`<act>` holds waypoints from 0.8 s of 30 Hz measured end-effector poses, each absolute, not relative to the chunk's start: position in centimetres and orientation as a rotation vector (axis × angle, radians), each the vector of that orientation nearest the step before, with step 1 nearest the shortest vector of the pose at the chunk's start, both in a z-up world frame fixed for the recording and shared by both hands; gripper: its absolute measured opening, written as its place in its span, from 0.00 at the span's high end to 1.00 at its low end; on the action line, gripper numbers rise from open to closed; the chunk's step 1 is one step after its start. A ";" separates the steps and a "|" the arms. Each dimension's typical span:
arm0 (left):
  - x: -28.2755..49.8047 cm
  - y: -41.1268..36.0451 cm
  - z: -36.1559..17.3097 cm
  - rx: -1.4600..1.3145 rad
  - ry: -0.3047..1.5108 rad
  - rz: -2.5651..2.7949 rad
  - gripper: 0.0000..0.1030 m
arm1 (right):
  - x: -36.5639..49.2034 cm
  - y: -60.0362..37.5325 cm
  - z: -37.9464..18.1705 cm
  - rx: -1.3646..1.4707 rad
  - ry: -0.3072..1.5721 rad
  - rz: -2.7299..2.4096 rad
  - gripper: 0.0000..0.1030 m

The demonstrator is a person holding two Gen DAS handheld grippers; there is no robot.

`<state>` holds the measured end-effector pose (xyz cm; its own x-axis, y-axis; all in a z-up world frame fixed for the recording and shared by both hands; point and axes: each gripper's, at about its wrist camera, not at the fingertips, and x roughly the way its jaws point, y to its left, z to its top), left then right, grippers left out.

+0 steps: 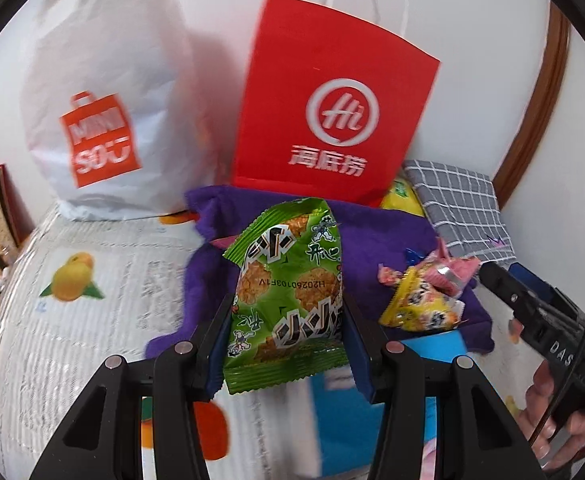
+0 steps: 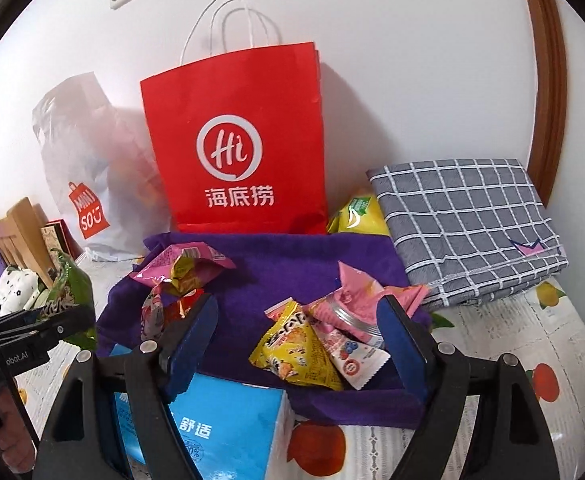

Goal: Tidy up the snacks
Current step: 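Lower and release the yellow snack bag with the right tool while the left tool releases the cracker bag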

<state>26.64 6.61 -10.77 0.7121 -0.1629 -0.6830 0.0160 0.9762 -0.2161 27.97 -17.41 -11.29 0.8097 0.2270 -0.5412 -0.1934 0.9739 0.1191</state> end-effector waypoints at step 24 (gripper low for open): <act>33.9 2.1 -14.3 -0.239 0.952 -0.112 0.53 | 28.3 -20.4 -11.0 0.244 0.617 0.257 0.21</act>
